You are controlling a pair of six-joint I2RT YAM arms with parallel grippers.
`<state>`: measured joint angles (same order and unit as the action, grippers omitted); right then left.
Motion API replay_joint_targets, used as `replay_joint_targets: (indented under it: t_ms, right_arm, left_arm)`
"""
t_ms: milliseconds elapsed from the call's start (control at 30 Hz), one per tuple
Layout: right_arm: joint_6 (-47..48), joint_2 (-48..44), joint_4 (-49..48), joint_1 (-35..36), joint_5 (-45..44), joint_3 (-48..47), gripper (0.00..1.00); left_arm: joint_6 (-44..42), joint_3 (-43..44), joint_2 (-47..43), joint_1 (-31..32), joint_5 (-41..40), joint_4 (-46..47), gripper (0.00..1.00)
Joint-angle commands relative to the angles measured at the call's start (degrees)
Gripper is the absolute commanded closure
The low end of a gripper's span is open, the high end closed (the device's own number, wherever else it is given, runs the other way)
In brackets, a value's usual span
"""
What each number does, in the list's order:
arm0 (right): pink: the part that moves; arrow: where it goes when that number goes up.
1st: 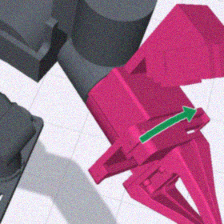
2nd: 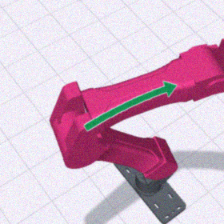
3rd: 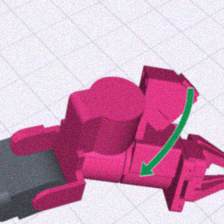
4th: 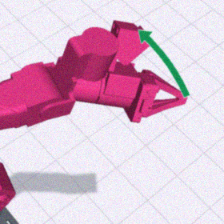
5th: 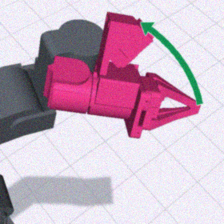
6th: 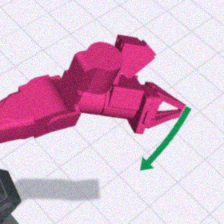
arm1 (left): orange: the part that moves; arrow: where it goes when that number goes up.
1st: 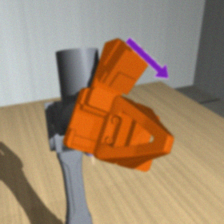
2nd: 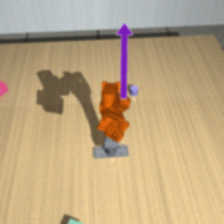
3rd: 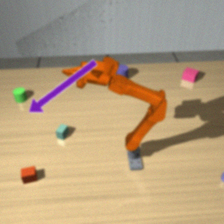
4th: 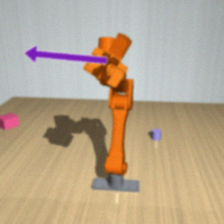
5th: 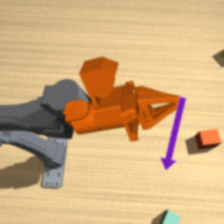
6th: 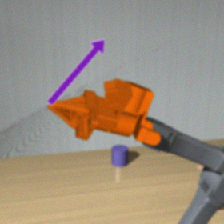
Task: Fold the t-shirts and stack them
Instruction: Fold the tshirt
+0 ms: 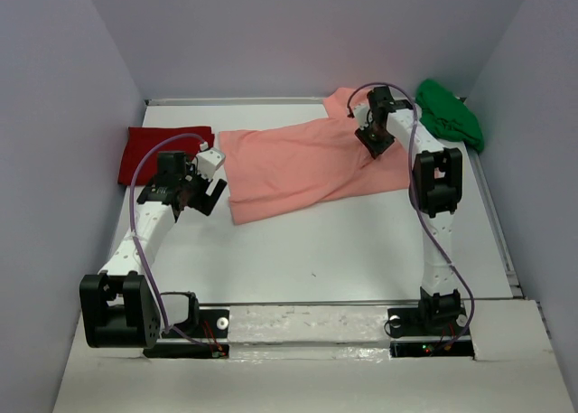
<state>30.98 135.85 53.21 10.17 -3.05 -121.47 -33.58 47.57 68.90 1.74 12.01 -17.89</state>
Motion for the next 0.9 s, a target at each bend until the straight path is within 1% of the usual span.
replay_joint_targets:
  t_ms: [0,200,367,433,533,700,867]
  right_arm:
    - [-0.7,1.2,-0.2,0.3,0.4,-1.9,0.63]
    - [-0.8,1.9,-0.6,0.3,1.7,-3.2,0.63]
    - [-0.8,3.1,-0.4,0.8,2.8,-6.9,0.63]
    - [-0.7,3.0,-0.4,1.3,5.3,-7.9,0.64]
    - [-0.5,2.3,-0.7,2.7,6.6,-8.7,0.65]
    - [1.1,1.3,1.6,3.2,12.3,-9.0,0.66]
    - [1.8,1.3,2.3,5.1,15.5,-9.7,0.66]
  left_arm:
    - [-0.2,-0.5,-0.4,-0.3,1.0,-0.6,0.01]
    - [-0.1,-0.2,0.0,-0.3,1.3,-0.7,0.01]
    - [-0.1,-0.7,-0.8,-0.3,1.2,-0.6,0.01]
    - [-0.1,-0.9,-1.1,-0.3,1.3,-0.6,0.01]
    - [0.0,-0.8,-1.1,-0.3,1.2,-0.6,0.01]
    - [-0.2,-0.9,-0.9,-0.3,1.3,-0.7,0.01]
    - [-0.2,-1.2,-1.3,-0.3,1.2,-0.7,0.01]
